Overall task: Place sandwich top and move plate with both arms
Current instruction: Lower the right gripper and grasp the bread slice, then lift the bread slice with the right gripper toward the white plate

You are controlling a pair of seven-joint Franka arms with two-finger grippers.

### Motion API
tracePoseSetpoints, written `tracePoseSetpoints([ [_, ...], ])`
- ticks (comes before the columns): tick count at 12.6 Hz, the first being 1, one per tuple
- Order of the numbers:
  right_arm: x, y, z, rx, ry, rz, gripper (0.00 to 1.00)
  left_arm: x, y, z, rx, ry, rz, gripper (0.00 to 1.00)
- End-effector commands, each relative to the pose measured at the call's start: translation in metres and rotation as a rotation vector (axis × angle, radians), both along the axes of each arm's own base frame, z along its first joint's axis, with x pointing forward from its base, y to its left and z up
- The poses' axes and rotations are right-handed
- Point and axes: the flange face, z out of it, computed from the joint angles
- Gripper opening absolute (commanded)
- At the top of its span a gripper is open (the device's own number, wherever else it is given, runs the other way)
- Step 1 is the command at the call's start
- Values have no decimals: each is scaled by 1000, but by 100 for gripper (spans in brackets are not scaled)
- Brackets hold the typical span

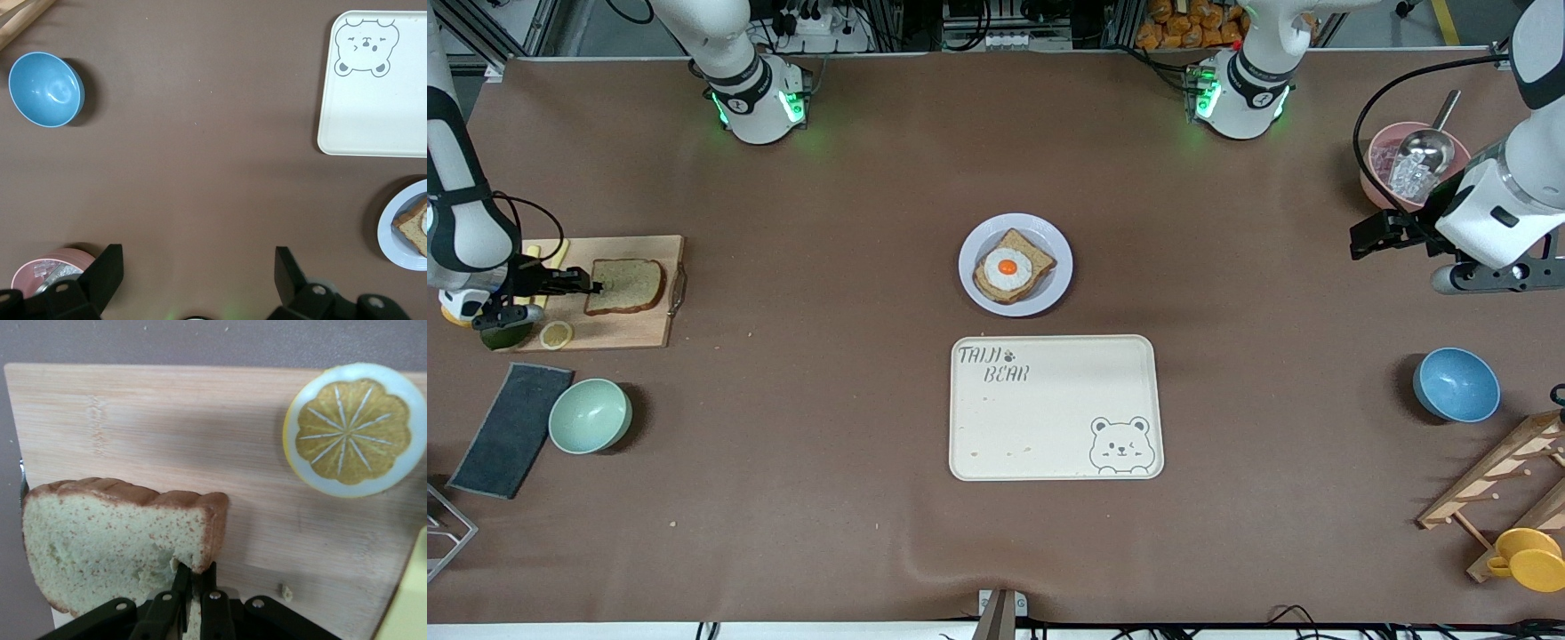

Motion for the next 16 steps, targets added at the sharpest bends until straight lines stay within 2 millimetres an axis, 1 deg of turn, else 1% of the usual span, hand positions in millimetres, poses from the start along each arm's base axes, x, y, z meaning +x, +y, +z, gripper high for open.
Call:
tracePoseSetpoints([
  [1, 1, 1, 1, 25, -14, 18, 0, -4, -1, 0, -12, 0, -2, 100],
  [3, 16, 13, 16, 54, 17, 54, 0, -4, -1, -2, -12, 2, -2, 100],
  [4, 25, 17, 28, 71, 32, 75, 0, -4, 0, -1, -11, 0, -1, 100],
  [5, 38, 26, 43, 75, 34, 103, 0, -3, 0, -2, -11, -2, -1, 100],
  [8, 73, 62, 79, 92, 86, 156, 0, -3, -1, -4, -12, 3, -2, 100],
  [10, 91, 104, 96, 94, 175, 130, 0, -4, -1, -6, -10, 8, -3, 100],
  [11, 101, 134, 108, 92, 197, 133, 0, -4, 0, -7, -7, 9, -3, 100],
  [12, 108, 168, 116, 107, 212, 147, 0, -4, -1, -6, -7, 7, -4, 100],
  [14, 117, 222, 123, 146, 245, 100, 0, -5, -15, -5, -10, 5, -21, 100],
  [16, 123, 279, 120, 208, 250, 127, 0, -6, -23, -6, -3, 8, 7, 100],
])
